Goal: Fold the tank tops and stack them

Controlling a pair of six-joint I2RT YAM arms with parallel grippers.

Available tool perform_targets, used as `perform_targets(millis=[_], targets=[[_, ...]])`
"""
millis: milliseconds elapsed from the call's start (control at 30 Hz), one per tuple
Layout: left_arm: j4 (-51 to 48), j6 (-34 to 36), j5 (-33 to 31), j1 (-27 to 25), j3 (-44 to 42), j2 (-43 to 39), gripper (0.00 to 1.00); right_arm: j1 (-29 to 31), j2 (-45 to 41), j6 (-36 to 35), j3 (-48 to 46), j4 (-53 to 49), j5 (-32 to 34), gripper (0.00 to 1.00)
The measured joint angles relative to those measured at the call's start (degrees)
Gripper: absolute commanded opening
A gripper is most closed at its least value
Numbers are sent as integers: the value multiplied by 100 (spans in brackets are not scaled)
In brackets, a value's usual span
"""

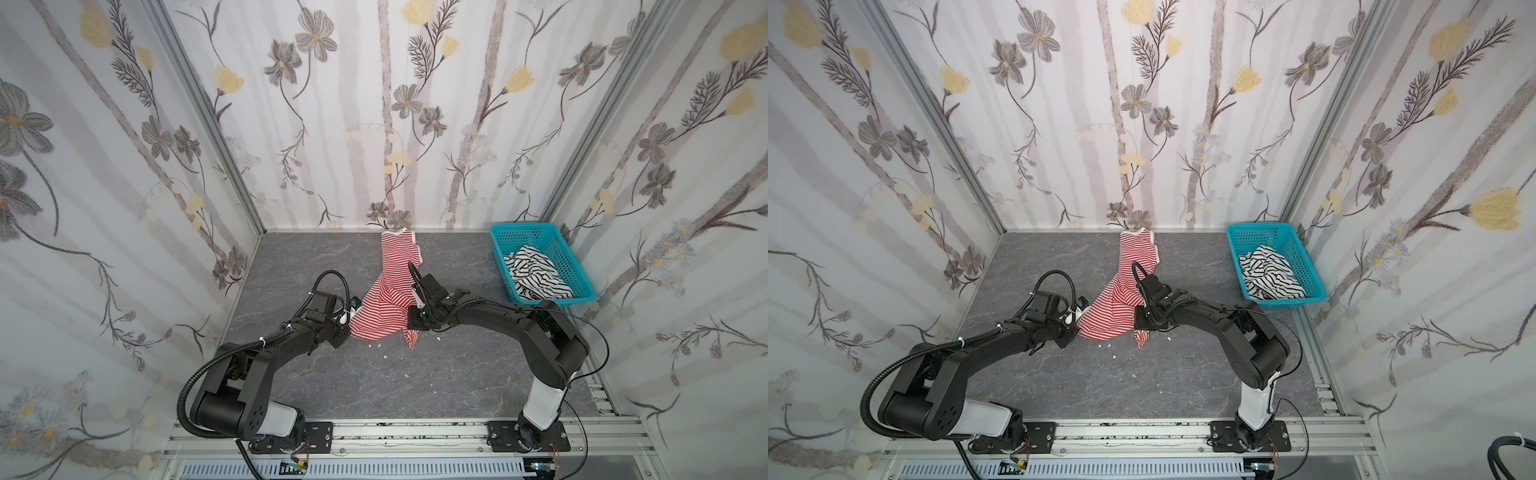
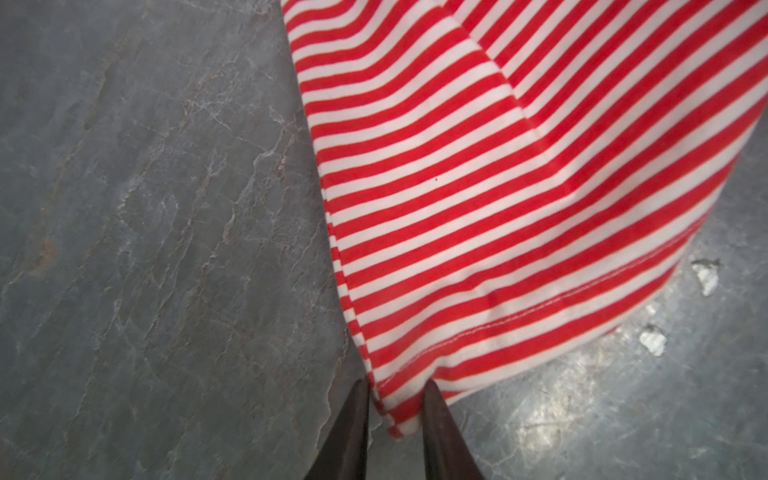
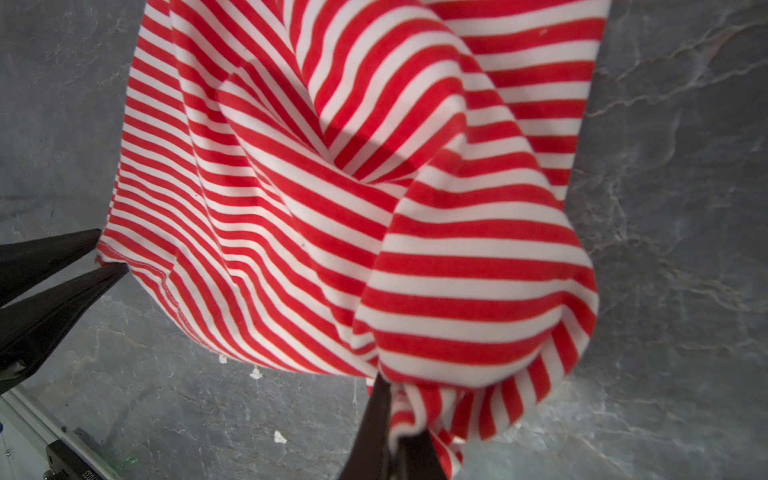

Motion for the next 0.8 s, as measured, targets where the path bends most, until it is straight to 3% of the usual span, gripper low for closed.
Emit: perform_targets(millis=[167,200,333,400,633,800], targets=[[-9,15,122,0,0,15,0,0,2,-17,66,-63,2,0],[-15,42,133,0,0,15,0,0,2,-20,81,-85,2,2],[-85,13,210,35,0,-116,0,-4,-28,-26,144,-155,4,34],[-105,-13,216,87,0,-269,0,-4,-173,-66,131,-205,9,43],[-188,-264,264,431,0,-863,0,0,-1174,-96,-459,-195,76,41],[-195,-313,275,494,-48,-940,0,7,-1427,72,-1158,-149,136,40]])
